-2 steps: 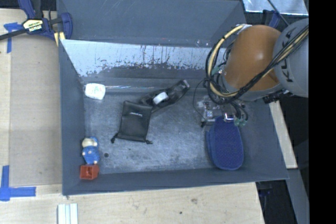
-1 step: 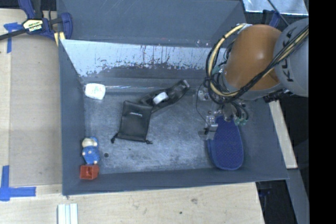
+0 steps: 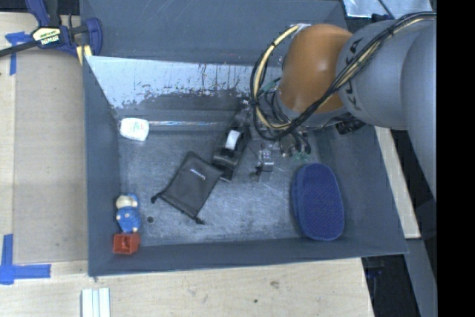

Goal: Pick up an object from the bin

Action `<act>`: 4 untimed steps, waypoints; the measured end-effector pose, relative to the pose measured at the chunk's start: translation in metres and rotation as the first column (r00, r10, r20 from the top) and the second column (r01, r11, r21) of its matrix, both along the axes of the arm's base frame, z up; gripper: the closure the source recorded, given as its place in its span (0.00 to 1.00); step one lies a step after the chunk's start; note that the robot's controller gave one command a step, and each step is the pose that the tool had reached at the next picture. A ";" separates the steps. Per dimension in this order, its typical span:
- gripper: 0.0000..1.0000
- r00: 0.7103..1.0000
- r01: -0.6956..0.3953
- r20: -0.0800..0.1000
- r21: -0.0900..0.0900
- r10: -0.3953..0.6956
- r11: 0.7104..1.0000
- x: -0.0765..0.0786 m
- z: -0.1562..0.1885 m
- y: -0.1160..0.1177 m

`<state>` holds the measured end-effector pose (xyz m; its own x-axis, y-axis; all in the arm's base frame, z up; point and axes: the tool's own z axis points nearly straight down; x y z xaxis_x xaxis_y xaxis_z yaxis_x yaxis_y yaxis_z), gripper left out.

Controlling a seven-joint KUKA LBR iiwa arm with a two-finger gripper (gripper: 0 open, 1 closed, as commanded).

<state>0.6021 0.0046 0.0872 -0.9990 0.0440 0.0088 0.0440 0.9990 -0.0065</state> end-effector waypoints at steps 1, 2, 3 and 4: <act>0.00 0.937 -0.350 0.017 0.004 0.349 0.937 0.010 0.033 0.028; 0.00 0.914 -0.406 0.011 0.004 0.406 0.914 0.024 -0.018 0.035; 1.00 0.914 -0.405 0.016 0.004 0.405 0.914 0.026 -0.014 0.036; 1.00 0.907 -0.421 0.013 0.003 0.421 0.907 0.010 0.136 0.022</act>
Offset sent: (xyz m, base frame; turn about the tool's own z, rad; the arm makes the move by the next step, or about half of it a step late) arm 0.0082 0.0273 0.0309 -0.3567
